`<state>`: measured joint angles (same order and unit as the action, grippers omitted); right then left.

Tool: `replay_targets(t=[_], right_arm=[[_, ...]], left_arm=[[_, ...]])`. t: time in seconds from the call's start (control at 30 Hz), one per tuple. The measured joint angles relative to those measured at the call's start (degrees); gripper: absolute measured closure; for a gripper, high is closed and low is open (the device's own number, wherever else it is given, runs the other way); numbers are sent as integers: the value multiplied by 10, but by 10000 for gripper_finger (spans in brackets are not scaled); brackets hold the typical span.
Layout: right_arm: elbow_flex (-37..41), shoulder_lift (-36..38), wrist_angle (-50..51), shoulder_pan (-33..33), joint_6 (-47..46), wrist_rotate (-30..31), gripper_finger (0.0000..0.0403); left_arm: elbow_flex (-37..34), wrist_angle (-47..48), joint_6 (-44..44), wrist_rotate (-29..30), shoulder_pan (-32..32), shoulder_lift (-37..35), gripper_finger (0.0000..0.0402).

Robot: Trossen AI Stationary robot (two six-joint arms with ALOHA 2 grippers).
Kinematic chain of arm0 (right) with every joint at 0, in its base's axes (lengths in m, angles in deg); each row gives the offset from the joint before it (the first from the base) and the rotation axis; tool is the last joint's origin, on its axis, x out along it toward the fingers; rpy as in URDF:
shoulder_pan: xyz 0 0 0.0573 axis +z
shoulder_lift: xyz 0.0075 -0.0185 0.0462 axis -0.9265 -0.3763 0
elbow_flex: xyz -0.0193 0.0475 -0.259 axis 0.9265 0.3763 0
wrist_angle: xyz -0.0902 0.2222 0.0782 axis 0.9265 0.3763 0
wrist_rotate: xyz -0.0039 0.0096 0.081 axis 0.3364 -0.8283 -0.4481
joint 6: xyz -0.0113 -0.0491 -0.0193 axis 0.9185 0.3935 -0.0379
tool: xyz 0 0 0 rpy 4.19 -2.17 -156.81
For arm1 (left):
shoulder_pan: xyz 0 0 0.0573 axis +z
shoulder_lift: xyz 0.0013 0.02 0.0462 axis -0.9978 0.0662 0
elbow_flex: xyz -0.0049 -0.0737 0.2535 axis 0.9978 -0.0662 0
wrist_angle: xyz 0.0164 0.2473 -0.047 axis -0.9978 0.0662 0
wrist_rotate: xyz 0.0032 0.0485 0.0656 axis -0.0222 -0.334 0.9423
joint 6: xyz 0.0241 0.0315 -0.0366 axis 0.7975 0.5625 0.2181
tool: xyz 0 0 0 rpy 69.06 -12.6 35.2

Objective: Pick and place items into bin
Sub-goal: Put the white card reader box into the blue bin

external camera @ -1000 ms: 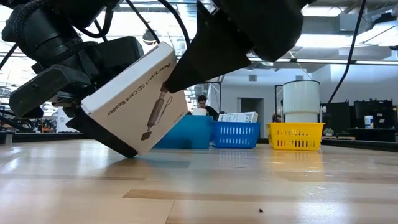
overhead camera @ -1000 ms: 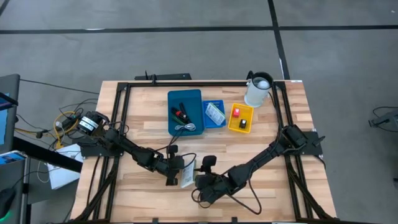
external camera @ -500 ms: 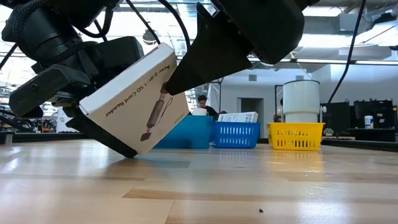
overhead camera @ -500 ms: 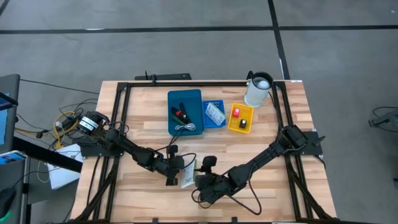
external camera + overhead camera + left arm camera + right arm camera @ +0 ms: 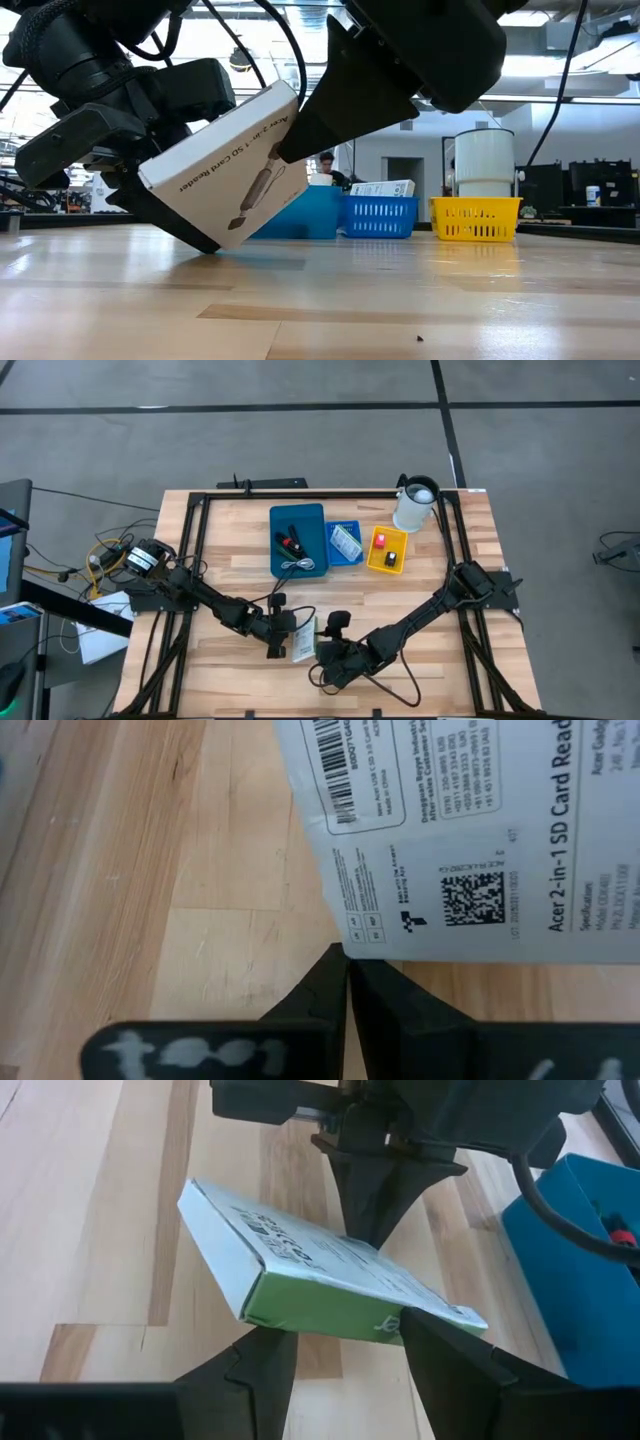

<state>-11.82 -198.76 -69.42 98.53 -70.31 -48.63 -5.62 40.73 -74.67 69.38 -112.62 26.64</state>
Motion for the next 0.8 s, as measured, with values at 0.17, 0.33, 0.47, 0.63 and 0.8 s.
replay_targets(t=[0.17,0.33,0.47,0.63,0.8], right_arm=[[0,0,0,0,0,1,227],[0,0,11,0,1,19,225],[0,0,11,0,3,27,225],[0,0,10,0,7,30,225],[0,0,9,0,12,30,222]], left_arm=[[0,0,-1,0,0,0,401],[0,0,-1,0,0,0,401],[0,-2,-1,-5,0,0,401],[0,-3,-1,-8,0,0,401],[1,-3,-1,-12,0,0,401]])
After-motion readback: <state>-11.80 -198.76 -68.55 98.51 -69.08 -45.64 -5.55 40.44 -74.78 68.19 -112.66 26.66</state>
